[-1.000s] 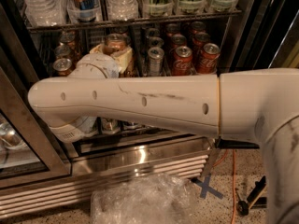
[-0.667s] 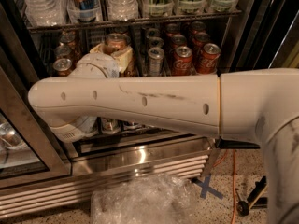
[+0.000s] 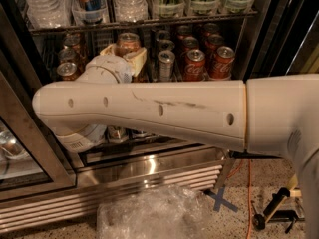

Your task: Pick orange can from middle shelf of fridge

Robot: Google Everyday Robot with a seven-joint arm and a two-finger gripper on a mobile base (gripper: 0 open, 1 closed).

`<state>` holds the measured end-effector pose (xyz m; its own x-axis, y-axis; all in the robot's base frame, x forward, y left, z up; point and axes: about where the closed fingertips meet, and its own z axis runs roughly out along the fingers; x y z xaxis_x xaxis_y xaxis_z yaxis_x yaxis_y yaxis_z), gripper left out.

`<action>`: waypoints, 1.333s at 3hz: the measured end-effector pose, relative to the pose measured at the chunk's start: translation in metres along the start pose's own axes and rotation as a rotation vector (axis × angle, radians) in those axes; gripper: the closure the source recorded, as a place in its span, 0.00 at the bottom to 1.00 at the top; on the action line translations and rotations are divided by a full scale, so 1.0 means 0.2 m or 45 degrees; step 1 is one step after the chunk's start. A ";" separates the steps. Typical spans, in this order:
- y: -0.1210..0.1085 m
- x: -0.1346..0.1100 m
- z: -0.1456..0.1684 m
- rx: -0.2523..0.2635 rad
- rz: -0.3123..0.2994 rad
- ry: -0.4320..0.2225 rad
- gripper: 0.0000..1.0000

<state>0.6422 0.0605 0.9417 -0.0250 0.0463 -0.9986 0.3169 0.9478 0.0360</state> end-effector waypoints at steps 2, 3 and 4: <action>-0.08 -0.02 -0.13 0.033 -0.005 0.014 1.00; -0.20 -0.04 -0.33 0.061 0.015 0.030 1.00; -0.26 -0.04 -0.50 0.062 0.026 0.051 1.00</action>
Offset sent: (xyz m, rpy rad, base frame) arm -0.0467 -0.0130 0.0053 -0.0051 0.0183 -0.0541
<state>0.5315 0.0420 0.9524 -0.0558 0.0789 -0.9953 0.3638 0.9299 0.0534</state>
